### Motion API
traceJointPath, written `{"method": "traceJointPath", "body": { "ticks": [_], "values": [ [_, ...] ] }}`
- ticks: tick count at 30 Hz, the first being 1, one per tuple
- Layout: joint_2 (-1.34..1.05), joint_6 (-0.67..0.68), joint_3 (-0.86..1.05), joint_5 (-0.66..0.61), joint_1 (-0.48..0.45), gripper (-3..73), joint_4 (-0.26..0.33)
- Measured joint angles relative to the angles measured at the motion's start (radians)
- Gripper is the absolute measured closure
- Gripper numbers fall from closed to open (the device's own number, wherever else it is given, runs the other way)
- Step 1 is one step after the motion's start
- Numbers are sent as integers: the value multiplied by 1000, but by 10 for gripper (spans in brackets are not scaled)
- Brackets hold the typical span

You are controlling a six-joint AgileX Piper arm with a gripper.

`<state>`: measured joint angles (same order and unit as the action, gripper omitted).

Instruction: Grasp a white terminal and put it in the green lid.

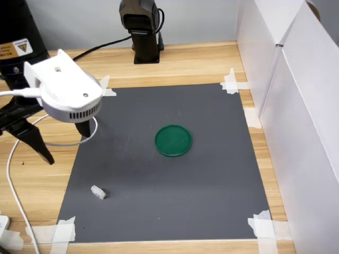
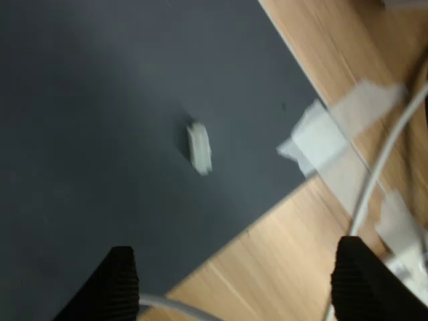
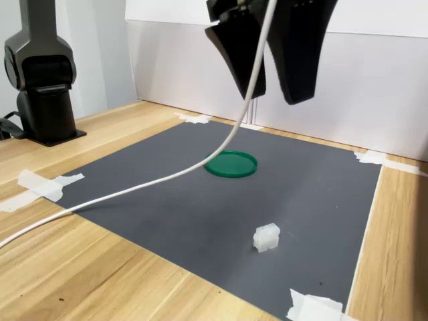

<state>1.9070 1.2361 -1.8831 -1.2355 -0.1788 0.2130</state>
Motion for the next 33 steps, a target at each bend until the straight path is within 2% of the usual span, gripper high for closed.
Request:
{"method": "traceJointPath", "body": {
  "ticks": [2, 6, 9, 24, 33],
  "values": [
    [12, -8, -1, 0, 7, -17, 2],
    [56, -57, -1, 0, 36, -17, -84],
    [90, -71, -1, 0, 53, -17, -127],
    [175, -68, -1, 4, 58, 7, -192],
    [187, -79, -1, 14, 58, 7, -198]
  ]
}}
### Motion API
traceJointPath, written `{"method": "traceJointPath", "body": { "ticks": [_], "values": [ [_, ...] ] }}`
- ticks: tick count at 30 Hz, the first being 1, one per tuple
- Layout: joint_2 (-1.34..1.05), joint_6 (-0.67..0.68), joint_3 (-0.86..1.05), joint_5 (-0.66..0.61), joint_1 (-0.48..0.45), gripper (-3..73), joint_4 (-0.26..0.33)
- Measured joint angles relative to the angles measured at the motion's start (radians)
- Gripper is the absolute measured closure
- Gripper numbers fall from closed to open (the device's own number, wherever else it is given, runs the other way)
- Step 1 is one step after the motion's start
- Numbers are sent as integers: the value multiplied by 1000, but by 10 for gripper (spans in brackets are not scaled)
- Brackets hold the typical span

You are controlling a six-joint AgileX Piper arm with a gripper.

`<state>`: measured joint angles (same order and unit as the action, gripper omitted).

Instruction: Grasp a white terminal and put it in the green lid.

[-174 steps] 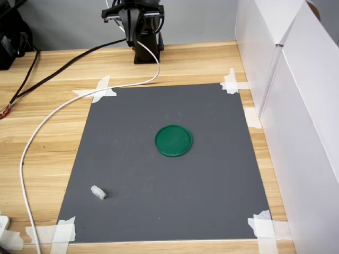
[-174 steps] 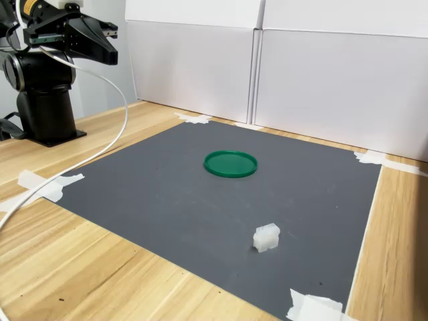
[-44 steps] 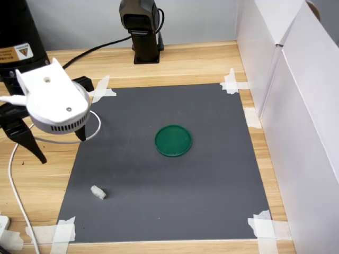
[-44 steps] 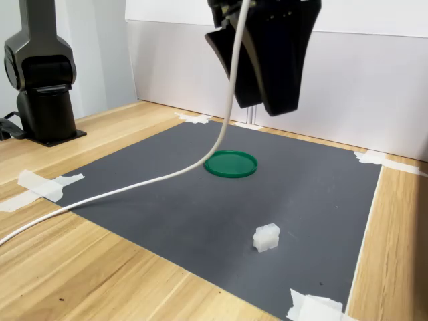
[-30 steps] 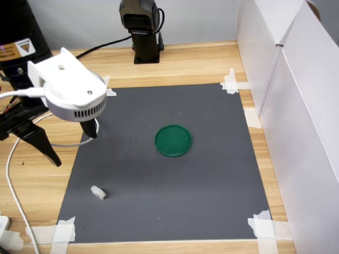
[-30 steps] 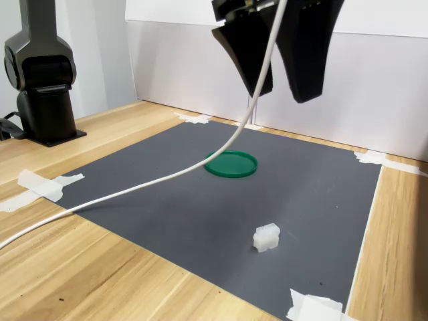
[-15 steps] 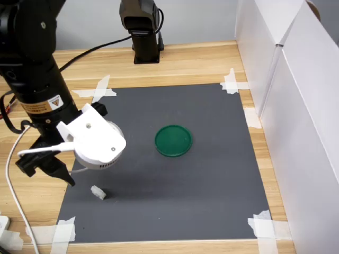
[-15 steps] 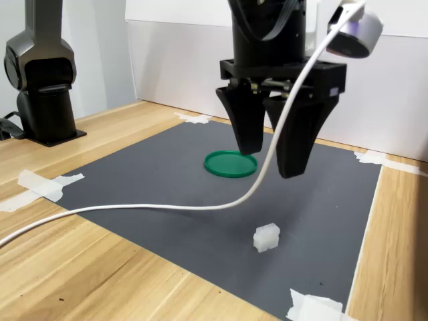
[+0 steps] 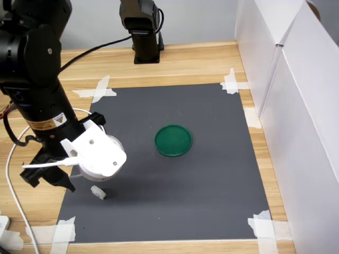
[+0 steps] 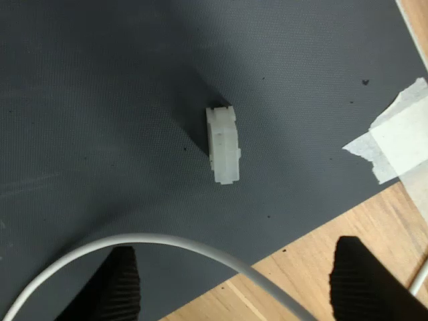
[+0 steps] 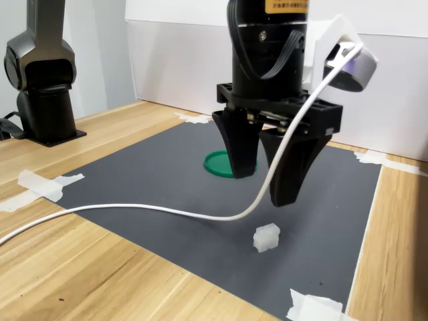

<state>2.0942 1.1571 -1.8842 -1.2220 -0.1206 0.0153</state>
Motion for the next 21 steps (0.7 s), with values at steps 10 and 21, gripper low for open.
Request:
{"method": "traceJointPath", "body": {
  "ticks": [10, 21],
  "values": [
    [47, -54, 0, 13, 0, 8, 17],
    [67, -21, 0, 33, 1, 12, 38]
  ]
}}
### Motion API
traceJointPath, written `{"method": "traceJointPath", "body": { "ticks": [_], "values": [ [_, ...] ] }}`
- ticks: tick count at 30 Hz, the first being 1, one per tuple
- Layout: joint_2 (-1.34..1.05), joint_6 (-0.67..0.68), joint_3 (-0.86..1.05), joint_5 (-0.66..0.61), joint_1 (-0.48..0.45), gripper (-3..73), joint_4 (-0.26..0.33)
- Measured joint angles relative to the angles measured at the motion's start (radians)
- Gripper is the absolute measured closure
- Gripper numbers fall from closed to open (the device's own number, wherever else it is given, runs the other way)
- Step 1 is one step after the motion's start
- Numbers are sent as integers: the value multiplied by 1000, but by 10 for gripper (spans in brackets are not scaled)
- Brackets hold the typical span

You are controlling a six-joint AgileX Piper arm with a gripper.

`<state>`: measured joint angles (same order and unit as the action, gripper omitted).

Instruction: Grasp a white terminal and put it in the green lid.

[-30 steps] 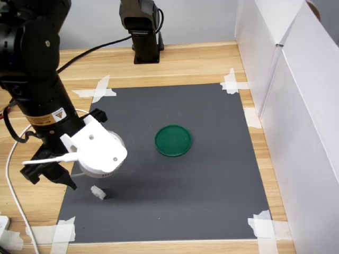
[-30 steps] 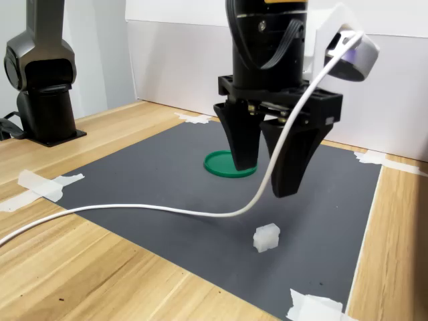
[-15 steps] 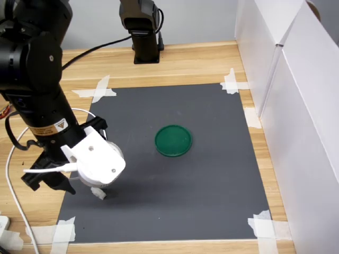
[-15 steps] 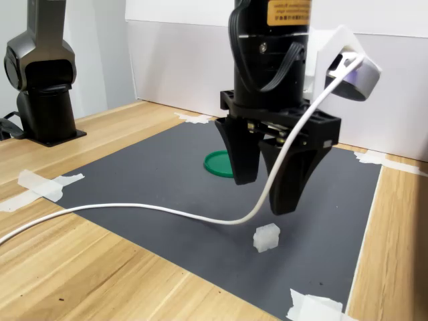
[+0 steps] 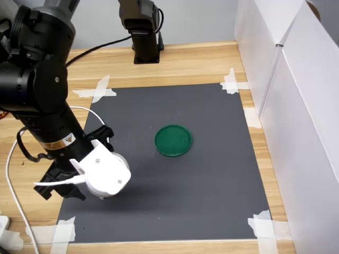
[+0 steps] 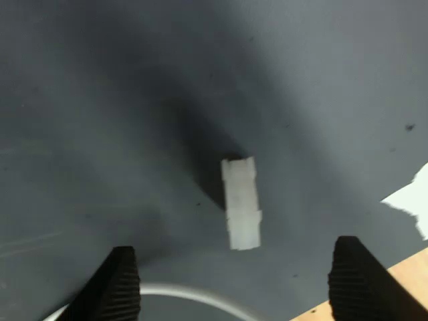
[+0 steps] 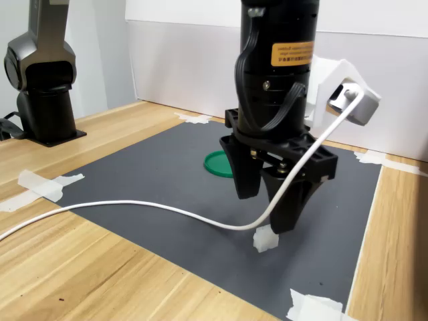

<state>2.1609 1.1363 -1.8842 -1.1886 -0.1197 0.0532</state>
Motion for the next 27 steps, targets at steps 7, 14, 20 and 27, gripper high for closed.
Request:
{"method": "traceJointPath", "body": {
  "ticks": [7, 14, 20, 27],
  "values": [
    [42, 13, 0, 16, 0, 12, -16],
    [54, 26, 0, 42, 0, 12, -14],
    [60, 33, 0, 44, 0, 12, 8],
    [70, 33, 0, 43, 0, 21, 19]
  ]
}}
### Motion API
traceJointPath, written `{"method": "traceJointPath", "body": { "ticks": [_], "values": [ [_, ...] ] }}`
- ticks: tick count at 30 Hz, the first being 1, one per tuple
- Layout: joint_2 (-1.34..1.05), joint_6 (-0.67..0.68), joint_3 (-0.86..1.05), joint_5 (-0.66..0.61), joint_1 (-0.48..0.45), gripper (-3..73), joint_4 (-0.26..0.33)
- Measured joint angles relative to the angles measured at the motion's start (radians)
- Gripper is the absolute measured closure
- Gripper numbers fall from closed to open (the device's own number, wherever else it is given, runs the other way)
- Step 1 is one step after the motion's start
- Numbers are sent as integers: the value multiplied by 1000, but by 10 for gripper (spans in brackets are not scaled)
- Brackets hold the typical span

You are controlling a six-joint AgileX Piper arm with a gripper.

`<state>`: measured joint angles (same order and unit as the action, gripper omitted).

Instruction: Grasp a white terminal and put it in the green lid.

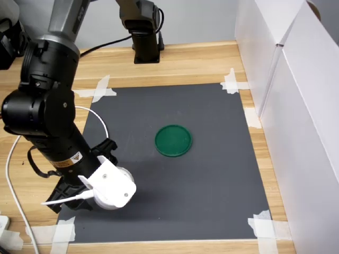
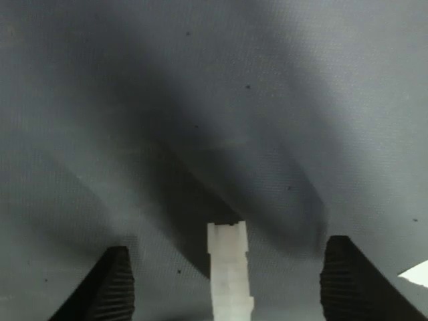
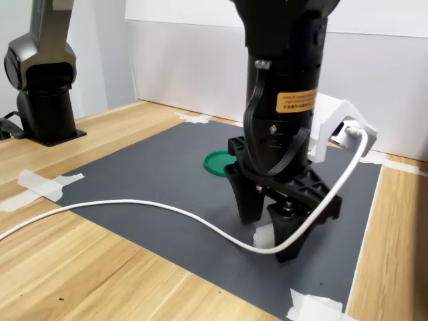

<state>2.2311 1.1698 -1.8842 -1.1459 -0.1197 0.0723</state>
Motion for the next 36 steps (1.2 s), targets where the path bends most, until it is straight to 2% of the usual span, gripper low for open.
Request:
{"method": "traceJointPath", "body": {
  "ticks": [5, 7, 12, 15, 17, 25, 36],
  "values": [
    [7, 3, 0, -3, 0, 81, 0],
    [8, 3, 0, -3, 0, 136, 0],
    [8, -3, 0, -11, 0, 370, 0],
    [8, -7, 0, -15, 0, 538, 0],
    [8, -10, 0, -19, 0, 609, 0],
    [-11, -30, 0, -37, 0, 611, 0],
    [-215, -46, 0, -72, 0, 611, 25]
  ]
}}
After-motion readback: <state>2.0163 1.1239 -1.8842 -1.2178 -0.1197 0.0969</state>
